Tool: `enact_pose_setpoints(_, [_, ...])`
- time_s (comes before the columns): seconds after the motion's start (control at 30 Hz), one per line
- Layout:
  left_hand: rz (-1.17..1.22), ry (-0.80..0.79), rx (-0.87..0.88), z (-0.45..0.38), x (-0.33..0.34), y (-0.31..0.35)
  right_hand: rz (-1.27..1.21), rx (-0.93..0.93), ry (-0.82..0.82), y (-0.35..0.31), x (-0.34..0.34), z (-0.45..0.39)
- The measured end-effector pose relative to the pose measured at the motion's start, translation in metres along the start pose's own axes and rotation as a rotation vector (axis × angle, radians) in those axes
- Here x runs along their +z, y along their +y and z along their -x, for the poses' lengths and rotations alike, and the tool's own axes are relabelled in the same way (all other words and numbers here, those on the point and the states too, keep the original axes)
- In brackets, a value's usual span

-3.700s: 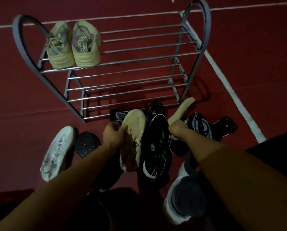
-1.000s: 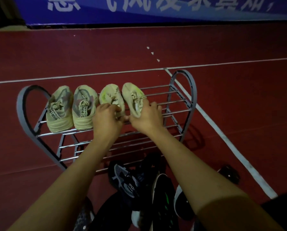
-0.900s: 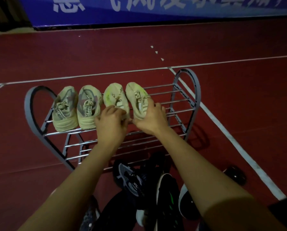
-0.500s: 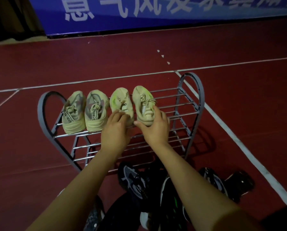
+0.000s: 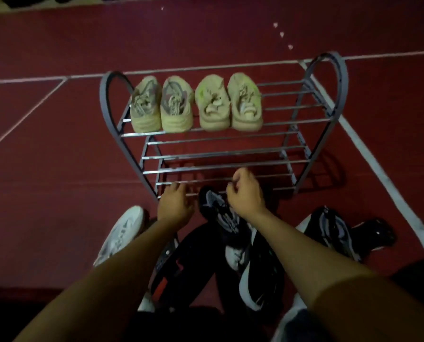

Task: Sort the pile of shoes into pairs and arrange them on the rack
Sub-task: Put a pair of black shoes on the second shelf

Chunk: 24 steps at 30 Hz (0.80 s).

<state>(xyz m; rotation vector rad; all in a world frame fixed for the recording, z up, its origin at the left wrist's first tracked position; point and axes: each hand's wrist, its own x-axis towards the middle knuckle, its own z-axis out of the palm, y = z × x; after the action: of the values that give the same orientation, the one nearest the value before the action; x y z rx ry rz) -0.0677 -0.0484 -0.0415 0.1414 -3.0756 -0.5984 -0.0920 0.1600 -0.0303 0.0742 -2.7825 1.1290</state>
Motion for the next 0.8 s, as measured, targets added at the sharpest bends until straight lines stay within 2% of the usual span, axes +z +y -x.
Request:
enact_pose_setpoints(0.07, [-0.059,-0.208,-0.292,0.026,0.022,-0.022,0.154,0.038,-0.401,0.030,0.024,0.040])
enact_pose_setpoints(0.13, [0.005,-0.364,-0.524,0.059,0.047,-0.046,0.260,0.106,-0.626,0.056,0.036,0.076])
enact_pose_setpoints(0.2, [0.062,-0.472,-0.552,0.096,0.071,-0.061,0.380,0.077,-0.699,0.071,0.036,0.099])
enact_pose_setpoints(0.27, [0.002,-0.498,-0.481,0.118,0.081,-0.064,0.434,0.031,-0.737,0.075,0.030,0.104])
enact_pose_setpoints(0.33, [-0.005,-0.495,-0.444,0.119,0.073,-0.059,0.310,0.116,-0.708,0.073,0.028,0.098])
enact_pose_setpoints(0.43, [0.061,-0.549,-0.435,0.114,0.064,-0.054,0.136,0.244,-0.502,0.067,0.026,0.089])
enact_pose_setpoints(0.53, [0.221,-0.528,-0.515,0.111,0.064,-0.057,0.079,0.353,-0.293,0.057,0.021,0.080])
enact_pose_setpoints(0.63, [0.467,-0.641,-0.595,0.103,0.057,-0.057,0.155,0.479,-0.105,0.061,0.012,0.072])
enact_pose_setpoints(0.73, [0.895,-0.666,-0.696,0.110,0.043,-0.060,0.256,0.629,-0.132,0.084,0.003,0.073])
enact_pose_setpoints(0.8, [1.101,-0.764,-0.725,0.116,0.036,-0.064,0.178,0.781,-0.098,0.103,-0.003,0.078])
